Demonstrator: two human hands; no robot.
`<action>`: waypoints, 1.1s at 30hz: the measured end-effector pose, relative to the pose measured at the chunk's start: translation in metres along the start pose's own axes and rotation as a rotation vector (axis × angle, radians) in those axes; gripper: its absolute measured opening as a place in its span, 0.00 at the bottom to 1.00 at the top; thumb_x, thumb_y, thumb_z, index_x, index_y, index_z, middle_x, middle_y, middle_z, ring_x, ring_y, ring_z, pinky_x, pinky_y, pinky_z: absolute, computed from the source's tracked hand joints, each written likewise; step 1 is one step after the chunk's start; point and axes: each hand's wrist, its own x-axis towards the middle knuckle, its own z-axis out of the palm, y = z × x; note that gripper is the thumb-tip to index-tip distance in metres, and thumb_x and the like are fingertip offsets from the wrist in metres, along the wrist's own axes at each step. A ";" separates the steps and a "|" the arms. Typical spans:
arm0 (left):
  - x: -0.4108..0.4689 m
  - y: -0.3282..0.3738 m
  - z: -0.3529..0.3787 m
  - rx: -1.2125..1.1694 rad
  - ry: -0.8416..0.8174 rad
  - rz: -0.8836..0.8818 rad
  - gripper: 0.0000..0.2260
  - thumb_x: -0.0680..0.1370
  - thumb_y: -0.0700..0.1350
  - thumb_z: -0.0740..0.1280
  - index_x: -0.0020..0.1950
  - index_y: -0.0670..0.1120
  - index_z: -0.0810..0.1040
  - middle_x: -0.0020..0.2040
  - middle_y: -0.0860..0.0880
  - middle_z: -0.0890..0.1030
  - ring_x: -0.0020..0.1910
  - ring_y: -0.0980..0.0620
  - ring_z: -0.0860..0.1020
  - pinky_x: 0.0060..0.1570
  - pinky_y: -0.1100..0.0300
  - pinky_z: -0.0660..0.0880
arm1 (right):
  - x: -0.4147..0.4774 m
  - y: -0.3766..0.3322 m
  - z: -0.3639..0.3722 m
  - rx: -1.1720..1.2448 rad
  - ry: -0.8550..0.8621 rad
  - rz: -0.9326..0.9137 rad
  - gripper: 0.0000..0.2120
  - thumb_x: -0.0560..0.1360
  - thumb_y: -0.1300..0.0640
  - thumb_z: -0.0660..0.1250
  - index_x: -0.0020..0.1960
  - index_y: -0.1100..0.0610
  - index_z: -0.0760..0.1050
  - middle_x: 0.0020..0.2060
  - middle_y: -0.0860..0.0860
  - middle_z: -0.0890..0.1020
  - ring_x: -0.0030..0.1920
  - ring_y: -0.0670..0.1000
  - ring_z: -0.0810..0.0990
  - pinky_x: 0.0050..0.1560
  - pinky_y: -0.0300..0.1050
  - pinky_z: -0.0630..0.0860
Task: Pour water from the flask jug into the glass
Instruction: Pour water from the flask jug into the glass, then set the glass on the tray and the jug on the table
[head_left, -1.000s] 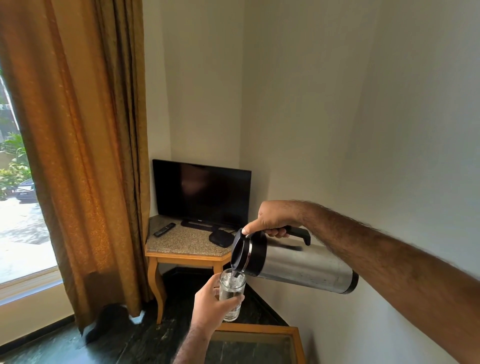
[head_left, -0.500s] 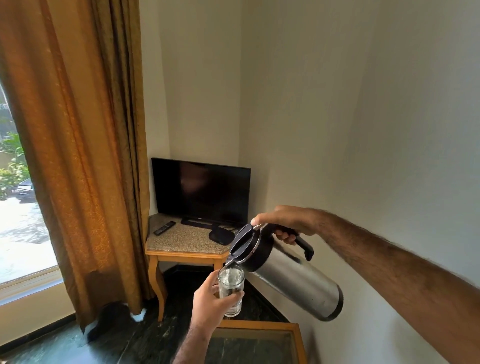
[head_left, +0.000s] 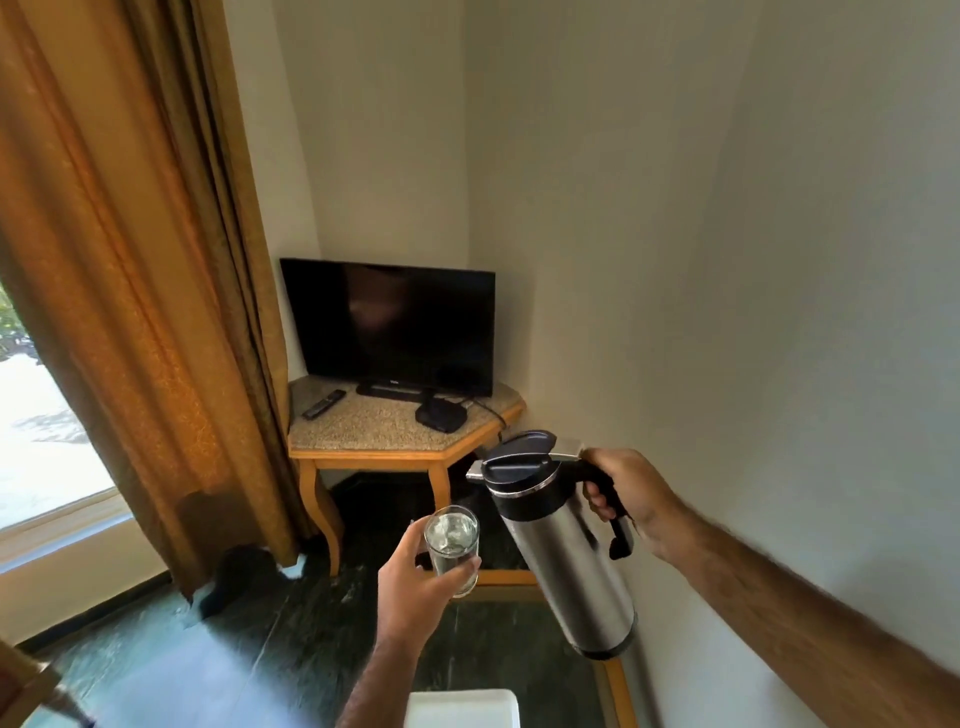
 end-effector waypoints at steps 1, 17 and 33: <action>-0.001 -0.008 0.001 0.005 0.000 -0.006 0.31 0.64 0.48 0.86 0.65 0.54 0.80 0.56 0.58 0.85 0.57 0.61 0.82 0.51 0.64 0.80 | -0.003 0.013 0.001 0.056 0.042 -0.010 0.24 0.84 0.53 0.62 0.29 0.55 0.75 0.26 0.54 0.73 0.22 0.49 0.67 0.25 0.43 0.63; -0.042 -0.199 0.052 0.131 0.015 -0.277 0.30 0.65 0.44 0.86 0.60 0.62 0.77 0.48 0.70 0.84 0.48 0.64 0.84 0.41 0.74 0.80 | -0.014 0.270 0.009 0.631 0.314 0.094 0.18 0.79 0.52 0.61 0.34 0.50 0.83 0.27 0.50 0.77 0.30 0.49 0.73 0.35 0.44 0.69; -0.086 -0.411 0.119 0.373 -0.124 -0.451 0.29 0.65 0.45 0.84 0.62 0.54 0.75 0.50 0.63 0.82 0.49 0.62 0.81 0.45 0.58 0.82 | -0.001 0.480 0.012 0.708 0.594 0.249 0.17 0.70 0.60 0.57 0.25 0.51 0.75 0.23 0.51 0.73 0.28 0.53 0.70 0.35 0.43 0.70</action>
